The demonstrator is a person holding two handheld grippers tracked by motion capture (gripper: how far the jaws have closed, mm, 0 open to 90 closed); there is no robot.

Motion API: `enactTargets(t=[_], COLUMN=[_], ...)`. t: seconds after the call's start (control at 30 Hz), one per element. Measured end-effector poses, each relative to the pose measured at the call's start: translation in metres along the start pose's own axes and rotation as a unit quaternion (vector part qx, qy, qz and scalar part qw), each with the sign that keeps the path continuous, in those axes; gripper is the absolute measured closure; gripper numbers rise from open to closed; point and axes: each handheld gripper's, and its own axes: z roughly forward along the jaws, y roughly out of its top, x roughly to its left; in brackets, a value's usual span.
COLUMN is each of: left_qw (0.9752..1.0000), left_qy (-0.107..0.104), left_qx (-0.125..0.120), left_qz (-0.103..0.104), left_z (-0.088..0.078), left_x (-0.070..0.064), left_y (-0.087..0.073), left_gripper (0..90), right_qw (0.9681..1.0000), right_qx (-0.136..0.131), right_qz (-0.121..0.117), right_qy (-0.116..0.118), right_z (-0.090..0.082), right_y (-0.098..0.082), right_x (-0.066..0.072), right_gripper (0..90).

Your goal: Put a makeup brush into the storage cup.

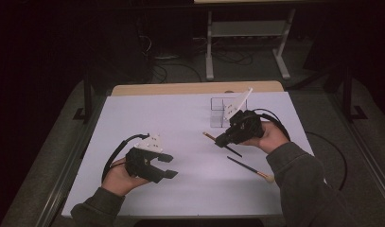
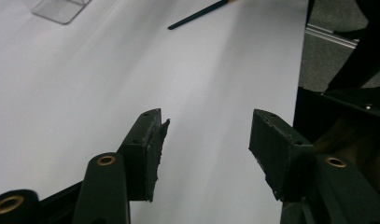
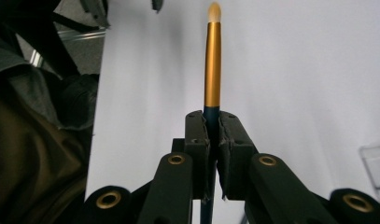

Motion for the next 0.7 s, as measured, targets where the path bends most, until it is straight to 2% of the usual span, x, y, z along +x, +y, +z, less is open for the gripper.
enactTargets(t=[0.17,0.57,0.6,0.7], left_qw=[0.9998,0.9987,0.9985,0.9985], left_qy=[0.014,0.026,0.027,0.033], left_qx=[-0.010,-0.034,-0.036,-0.034], left_qz=[-0.007,-0.029,-0.031,-0.029], left_z=[-0.003,-0.005,-0.005,-0.004], left_x=[0.000,0.004,0.005,0.007], left_y=[-0.008,-0.029,-0.030,-0.036], left_gripper=[40.7,36.0,35.6,34.4], right_qw=[0.9999,0.9992,0.9990,0.9987], right_qx=[-0.006,-0.013,-0.009,-0.013], right_qz=[0.013,0.024,0.032,0.035], right_qy=[-0.009,-0.029,-0.030,-0.034], right_z=[-0.007,-0.017,-0.018,-0.020], right_y=[0.002,0.017,0.019,0.023], right_x=[-0.007,-0.030,-0.032,-0.038], right_gripper=[82.5,82.5,82.5,82.6])
